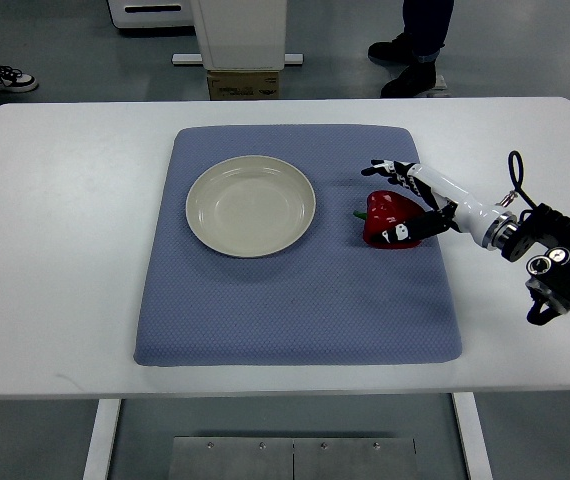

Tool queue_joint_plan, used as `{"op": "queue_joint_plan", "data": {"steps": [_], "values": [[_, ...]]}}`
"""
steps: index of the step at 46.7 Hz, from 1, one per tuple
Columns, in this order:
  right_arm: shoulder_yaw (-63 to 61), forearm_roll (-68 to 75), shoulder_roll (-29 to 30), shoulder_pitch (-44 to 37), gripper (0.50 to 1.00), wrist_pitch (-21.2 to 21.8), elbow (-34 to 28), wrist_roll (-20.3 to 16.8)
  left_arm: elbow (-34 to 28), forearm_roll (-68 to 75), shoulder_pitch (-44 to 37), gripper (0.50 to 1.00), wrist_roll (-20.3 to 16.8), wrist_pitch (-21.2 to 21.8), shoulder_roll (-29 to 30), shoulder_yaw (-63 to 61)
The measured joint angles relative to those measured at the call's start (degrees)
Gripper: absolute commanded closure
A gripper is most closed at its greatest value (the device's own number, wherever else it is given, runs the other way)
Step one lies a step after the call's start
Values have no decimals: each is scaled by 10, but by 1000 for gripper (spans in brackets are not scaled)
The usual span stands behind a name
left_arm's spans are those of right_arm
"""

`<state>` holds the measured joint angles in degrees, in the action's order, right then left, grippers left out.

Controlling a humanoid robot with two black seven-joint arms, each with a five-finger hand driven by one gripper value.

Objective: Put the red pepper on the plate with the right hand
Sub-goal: 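Close the right hand fingers around the red pepper and lift it, then carry the held pepper with the right hand over the cream plate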

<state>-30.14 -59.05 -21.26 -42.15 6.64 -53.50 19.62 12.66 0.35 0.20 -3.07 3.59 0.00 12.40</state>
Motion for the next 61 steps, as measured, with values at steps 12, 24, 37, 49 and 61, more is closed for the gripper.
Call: {"op": "queue_joint_plan", "data": {"steps": [12, 24, 37, 49, 61], "values": [[13, 0, 0, 0, 517, -3, 17, -1, 0, 0, 0, 500, 0, 0, 0, 0], [14, 0, 1, 0, 603, -4, 34, -1, 0, 0, 0, 500, 0, 0, 0, 0], [14, 3, 0, -2, 935, -2, 38, 1, 0, 0, 0, 500, 0, 0, 0, 0], [8, 8, 1, -8, 1000, -3, 40, 2, 0, 0, 0, 500, 0, 0, 0, 0], [-30, 17, 2, -17, 1000, -6, 40, 1, 0, 0, 0, 500, 0, 0, 0, 0]]}}
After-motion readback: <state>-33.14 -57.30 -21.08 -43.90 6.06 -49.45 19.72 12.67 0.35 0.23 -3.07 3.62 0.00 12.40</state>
